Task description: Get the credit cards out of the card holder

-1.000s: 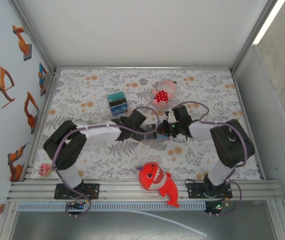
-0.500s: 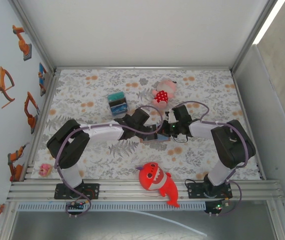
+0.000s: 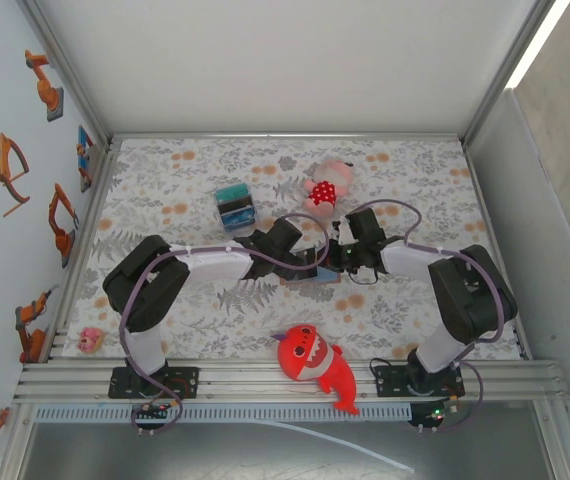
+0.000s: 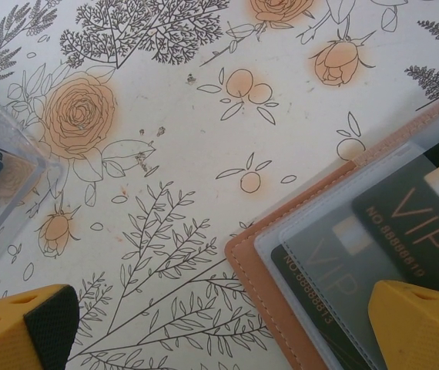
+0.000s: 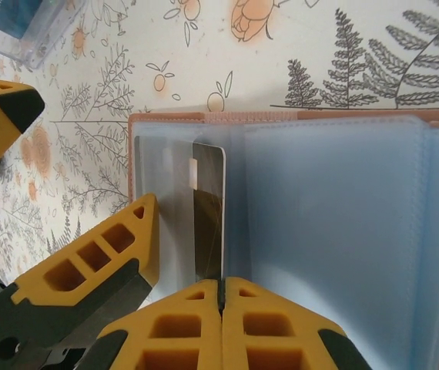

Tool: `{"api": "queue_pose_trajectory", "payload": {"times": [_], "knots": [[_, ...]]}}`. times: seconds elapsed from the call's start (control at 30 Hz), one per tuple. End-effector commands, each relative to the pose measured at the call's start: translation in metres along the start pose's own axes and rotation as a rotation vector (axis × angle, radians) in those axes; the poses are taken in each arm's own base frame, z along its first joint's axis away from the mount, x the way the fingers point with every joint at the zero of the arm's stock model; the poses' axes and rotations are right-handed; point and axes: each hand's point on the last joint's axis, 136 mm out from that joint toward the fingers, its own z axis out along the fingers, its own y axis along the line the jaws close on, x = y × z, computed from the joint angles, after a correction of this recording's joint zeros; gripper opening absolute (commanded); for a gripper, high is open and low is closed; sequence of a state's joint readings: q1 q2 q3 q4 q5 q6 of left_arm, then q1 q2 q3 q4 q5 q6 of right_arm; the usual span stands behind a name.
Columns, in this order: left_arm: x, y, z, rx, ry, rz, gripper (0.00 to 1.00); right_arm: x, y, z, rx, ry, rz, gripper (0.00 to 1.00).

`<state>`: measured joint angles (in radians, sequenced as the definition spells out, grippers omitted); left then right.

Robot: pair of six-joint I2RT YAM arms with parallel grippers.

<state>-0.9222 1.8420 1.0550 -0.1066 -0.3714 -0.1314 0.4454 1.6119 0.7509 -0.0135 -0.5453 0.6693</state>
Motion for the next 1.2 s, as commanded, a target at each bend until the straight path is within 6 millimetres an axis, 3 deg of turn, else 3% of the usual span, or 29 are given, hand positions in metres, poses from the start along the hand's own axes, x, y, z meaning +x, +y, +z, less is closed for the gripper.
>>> {"api": "queue_pose_trajectory", "payload": {"times": [0.0,0.33,0.57,0.8,1.17], "knots": [[0.017,0.002,0.005,-0.029,0.069,0.053,0.97,-0.011,0.006,-0.01,0.01,-0.038,-0.027,0.0],[0.018,-0.003,0.007,-0.014,0.071,0.043,0.97,-0.011,0.023,0.001,-0.154,-0.052,0.011,0.14],[0.02,-0.003,0.005,-0.011,0.072,0.035,0.97,-0.007,0.014,0.012,-0.127,-0.031,0.034,0.2],[0.019,-0.001,0.003,-0.017,0.072,0.034,0.97,-0.004,0.004,0.012,-0.062,-0.025,0.03,0.07],[0.005,0.005,-0.011,-0.021,0.028,0.031,0.97,-0.01,0.001,-0.025,0.106,-0.076,-0.078,0.0]]}}
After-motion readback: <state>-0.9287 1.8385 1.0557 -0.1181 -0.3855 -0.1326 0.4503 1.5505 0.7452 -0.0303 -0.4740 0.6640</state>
